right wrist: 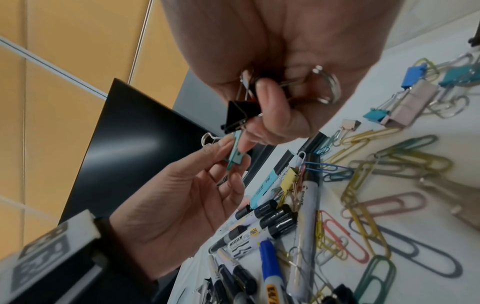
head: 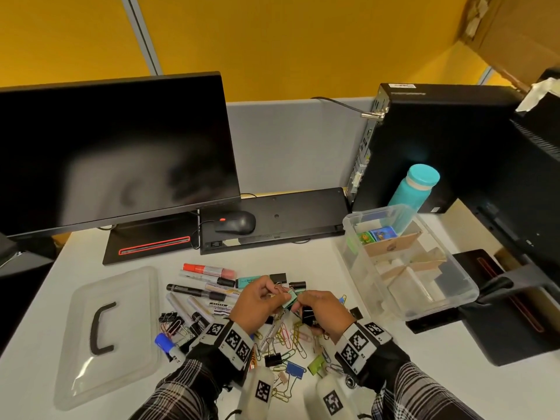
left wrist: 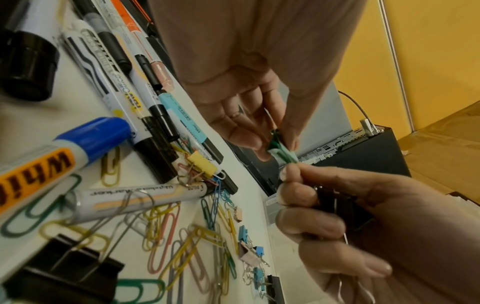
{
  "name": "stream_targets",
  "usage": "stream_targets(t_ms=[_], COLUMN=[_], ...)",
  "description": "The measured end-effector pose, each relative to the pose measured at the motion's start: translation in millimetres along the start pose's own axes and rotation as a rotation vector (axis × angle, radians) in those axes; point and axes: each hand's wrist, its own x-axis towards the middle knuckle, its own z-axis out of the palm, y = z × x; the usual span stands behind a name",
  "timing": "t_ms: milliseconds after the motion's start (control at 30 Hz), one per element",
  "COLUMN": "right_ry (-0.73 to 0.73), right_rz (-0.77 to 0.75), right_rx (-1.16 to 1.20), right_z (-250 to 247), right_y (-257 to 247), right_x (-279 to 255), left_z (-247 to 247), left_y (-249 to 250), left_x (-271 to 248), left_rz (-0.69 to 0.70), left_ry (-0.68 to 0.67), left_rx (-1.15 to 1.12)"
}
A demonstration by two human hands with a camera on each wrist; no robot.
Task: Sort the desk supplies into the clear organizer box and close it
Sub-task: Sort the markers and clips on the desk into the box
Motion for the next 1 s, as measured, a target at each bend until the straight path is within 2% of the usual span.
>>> stream_targets(t_ms=[200, 267, 367, 433, 500, 600, 700, 867, 1000], right_ry=[-0.049, -0.057, 0.029, 0.078, 0.093, 0.063, -0.028, 0.036, -0.107], right_rz=[-0.029, -0.115, -0.269, -0.248, -0.14, -0.03, -0.107, -0.242, -0.157], right_rx=[-0.122, -0.319, -0.544, -0.587, -0.633, -0.646, -0.581, -0.887, -0.957], right_z=[1, 9, 19, 11, -5, -26, -29, -33, -32], right_y=[-1, -2, 2, 6, 9, 14, 19, 27, 40], right_x=[-7, -12, -14, -8, -2, -1, -9, -16, -30], left_z=[-2, 5, 18, 20, 16, 2, -10, -16, -13], left_y=[-3, 2, 10, 14, 13, 5, -4, -11, -17], left_x=[-1, 0, 4, 4, 3, 1, -5, -17, -21], left_rz=[-0.018, -0.019, 0.008, 0.054, 0.067, -0.011, -0.13, -0.221, -0.3], left_ry=[-0.016, 0.008, 0.041, 0.058, 0.057, 0.058, 0.059, 0.062, -0.012], left_rx=[0.001, -0.023, -0.034, 0.018, 0.06, 0.015, -0.06, -0.032, 0.007])
